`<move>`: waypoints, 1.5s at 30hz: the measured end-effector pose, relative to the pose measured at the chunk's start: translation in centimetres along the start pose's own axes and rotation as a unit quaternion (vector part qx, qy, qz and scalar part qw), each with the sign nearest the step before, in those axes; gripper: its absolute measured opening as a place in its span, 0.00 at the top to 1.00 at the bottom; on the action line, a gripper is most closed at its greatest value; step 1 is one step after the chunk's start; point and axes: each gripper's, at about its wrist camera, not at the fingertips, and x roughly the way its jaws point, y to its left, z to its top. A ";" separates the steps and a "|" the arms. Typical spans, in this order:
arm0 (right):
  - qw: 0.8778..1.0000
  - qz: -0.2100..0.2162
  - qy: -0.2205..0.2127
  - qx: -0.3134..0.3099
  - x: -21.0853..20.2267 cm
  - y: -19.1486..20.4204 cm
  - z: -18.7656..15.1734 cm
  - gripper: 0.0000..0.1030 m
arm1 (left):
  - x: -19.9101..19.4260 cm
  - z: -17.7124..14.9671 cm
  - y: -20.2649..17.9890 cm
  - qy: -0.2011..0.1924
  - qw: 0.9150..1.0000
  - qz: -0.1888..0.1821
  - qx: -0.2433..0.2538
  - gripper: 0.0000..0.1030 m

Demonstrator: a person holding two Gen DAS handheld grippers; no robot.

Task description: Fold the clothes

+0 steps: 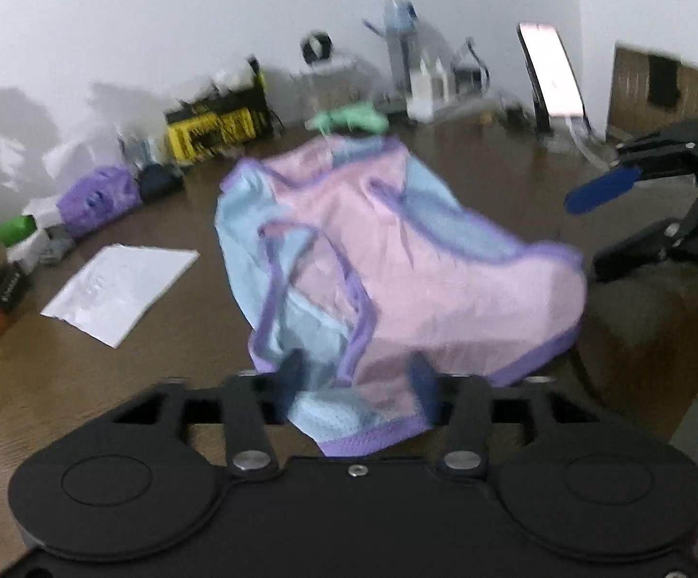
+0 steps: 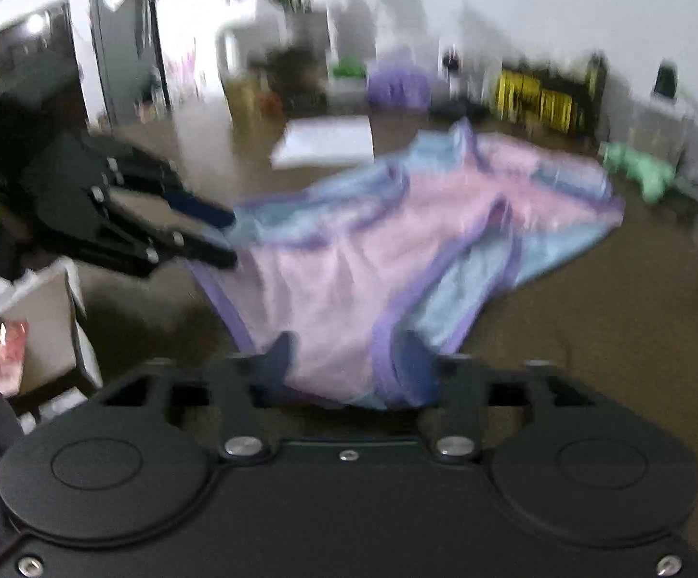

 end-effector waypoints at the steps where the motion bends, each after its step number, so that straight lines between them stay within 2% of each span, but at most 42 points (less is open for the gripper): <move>1: 1.000 -0.015 -0.013 0.010 -0.9 -0.3 0.4 0.25 | -0.3 0.3 0.1 -0.007 1.000 0.008 -0.002 0.29; 4: 0.996 -0.062 -0.046 0.041 -4.9 -1.3 2.0 0.25 | -0.8 1.5 0.1 -0.025 0.999 0.033 0.004 0.29; 8: 0.988 -0.124 -0.088 0.030 -12.3 -0.4 3.7 0.24 | -1.8 2.9 -0.1 -0.056 0.997 0.046 -0.005 0.28; 10: 0.978 -0.179 -0.101 0.022 -17.2 0.7 4.2 0.21 | -2.2 2.9 -0.3 -0.062 0.997 0.048 -0.005 0.24; 14: 0.958 -0.271 -0.089 0.016 -23.9 2.2 3.8 0.15 | -2.4 2.4 -0.6 -0.066 0.997 0.046 -0.007 0.21; 17: 0.949 -0.305 -0.072 0.027 -24.5 2.1 2.5 0.15 | -2.0 2.1 -0.7 -0.059 0.997 0.045 -0.016 0.21; 19: 0.950 -0.304 -0.058 0.036 -22.8 1.5 1.9 0.15 | -1.8 2.0 -0.7 -0.053 0.997 0.046 -0.015 0.21; 23: 0.955 -0.286 -0.073 0.012 -18.3 0.5 1.6 0.15 | -0.7 3.0 0.1 -0.061 0.995 0.073 -0.004 0.14; 26: 0.964 -0.256 -0.077 -0.013 -11.7 -2.0 2.4 0.15 | 1.8 4.9 1.6 -0.054 0.994 0.098 0.000 0.14; 29: 0.977 -0.206 -0.045 -0.033 -3.7 -5.1 4.4 0.15 | 6.1 8.3 5.0 -0.029 0.993 0.117 -0.012 0.13; 33: 0.985 -0.172 -0.019 -0.006 4.5 -9.4 8.1 0.15 | 13.2 12.2 9.4 0.022 0.993 0.111 -0.035 0.13; 37: 0.984 -0.176 0.005 0.010 12.0 -13.4 10.9 0.15 | 19.6 14.8 12.1 0.045 0.992 0.105 -0.059 0.13; 41: 0.982 -0.182 0.027 0.051 17.7 -17.5 11.9 0.17 | 25.4 16.7 14.6 0.071 0.990 0.080 -0.090 0.13; 44: 0.979 -0.185 0.040 0.072 20.8 -20.3 12.4 0.29 | 29.3 18.1 16.4 0.096 0.987 0.076 -0.103 0.13; 45: 0.979 -0.185 0.044 0.077 21.4 -21.1 12.4 0.30 | 30.2 18.3 16.9 0.103 0.986 0.073 -0.109 0.14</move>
